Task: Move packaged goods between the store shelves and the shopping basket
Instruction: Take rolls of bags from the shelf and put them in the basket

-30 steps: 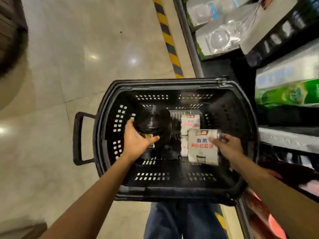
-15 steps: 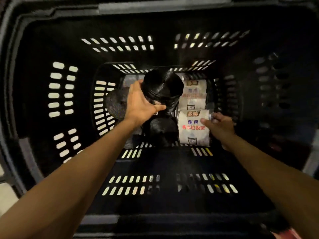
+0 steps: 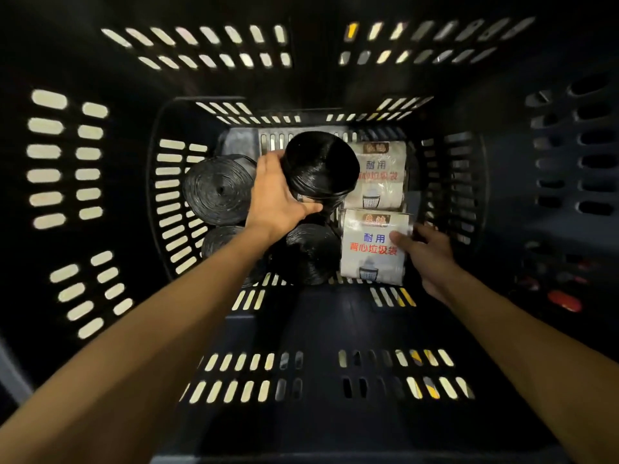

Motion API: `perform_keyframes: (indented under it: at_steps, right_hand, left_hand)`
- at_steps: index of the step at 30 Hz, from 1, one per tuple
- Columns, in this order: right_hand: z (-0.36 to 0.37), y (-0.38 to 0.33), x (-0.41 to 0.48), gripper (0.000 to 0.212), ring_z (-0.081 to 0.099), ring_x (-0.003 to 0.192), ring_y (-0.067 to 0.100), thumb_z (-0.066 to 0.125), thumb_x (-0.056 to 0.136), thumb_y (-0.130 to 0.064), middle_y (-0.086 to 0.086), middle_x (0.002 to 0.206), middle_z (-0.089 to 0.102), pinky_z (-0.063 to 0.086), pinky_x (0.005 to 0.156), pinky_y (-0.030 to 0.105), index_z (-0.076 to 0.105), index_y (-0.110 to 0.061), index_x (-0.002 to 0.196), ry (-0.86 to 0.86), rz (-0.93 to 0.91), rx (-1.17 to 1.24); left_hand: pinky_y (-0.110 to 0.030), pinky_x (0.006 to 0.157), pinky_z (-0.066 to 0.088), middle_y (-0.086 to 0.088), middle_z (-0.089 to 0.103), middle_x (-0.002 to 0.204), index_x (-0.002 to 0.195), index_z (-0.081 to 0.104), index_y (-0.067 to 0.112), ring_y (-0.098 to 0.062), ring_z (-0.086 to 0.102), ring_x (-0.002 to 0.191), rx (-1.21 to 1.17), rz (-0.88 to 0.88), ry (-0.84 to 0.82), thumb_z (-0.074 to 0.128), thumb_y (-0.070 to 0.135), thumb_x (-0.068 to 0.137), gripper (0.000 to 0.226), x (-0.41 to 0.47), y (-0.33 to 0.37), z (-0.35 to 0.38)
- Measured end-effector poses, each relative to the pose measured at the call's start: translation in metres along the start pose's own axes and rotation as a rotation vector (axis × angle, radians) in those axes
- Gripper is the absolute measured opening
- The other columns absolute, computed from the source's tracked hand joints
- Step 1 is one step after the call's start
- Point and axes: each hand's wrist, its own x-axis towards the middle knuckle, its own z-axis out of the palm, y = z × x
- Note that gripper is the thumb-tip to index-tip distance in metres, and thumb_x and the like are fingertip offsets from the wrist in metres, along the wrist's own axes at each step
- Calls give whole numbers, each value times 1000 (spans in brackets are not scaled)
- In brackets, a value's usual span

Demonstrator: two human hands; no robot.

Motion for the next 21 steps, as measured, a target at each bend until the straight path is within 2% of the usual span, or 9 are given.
perform_keyframes:
  at_steps: [5,8,10,11,14,17,19,21]
  right_hand:
    - [3,3,0,29,65,90,20,60,89,-7,6,104,65,54,64,25,60,-7,119,43,-29,8]
    - [7,4,-1,30,64,88,18,61,89,-7,7,105,65,53,62,23,60,-7,119,74,-42,19]
    - [9,3,-1,31,65,88,19,61,89,-7,10,109,66,53,64,26,60,-8,119,82,-34,30]
    - [9,3,-1,31,65,89,19,61,89,-7,11,111,66,53,65,27,60,-8,120,84,-29,26]
    - [8,1,-3,33,64,92,20,61,89,-7,12,115,65,52,68,28,59,-7,122,76,-23,10]
    - [7,0,-3,34,64,93,22,61,89,-7,14,117,65,53,70,30,59,-6,123,75,-22,-4]
    - [7,0,-2,35,65,92,21,61,88,-7,12,115,65,53,68,29,59,-7,123,80,-26,-8]
    - [9,2,-2,34,65,91,21,62,88,-7,11,114,65,54,70,31,60,-8,121,106,-35,-14]
  left_hand:
    - [-38,111,36,-6,36,135,134,31,9,-19,43,125,-6,4,-35,94,23,48,107,-1,-4,2]
    - [-38,110,36,-2,40,136,135,28,16,-17,43,126,-85,-27,-107,92,43,42,116,-2,-7,-1]
    - [-37,106,41,4,50,130,133,30,23,-14,51,119,-175,-91,-124,80,61,49,105,-5,-3,-5]
    - [-37,103,44,6,55,124,131,33,23,-14,56,113,-207,-123,-111,75,62,57,94,-5,0,-6]
    - [-39,94,51,5,60,108,127,41,15,-16,64,96,-266,-166,-48,74,39,78,64,-1,4,-7]
    - [-40,97,49,3,61,111,118,45,18,-17,62,105,-356,-158,-13,79,25,74,56,-2,2,-5]
    - [-34,103,45,6,59,112,118,44,18,-8,58,108,-372,-136,-4,80,18,73,57,-7,-3,-3]
    - [-20,101,43,14,55,107,123,42,11,3,55,101,-346,-111,-19,77,8,76,59,-14,-8,0]
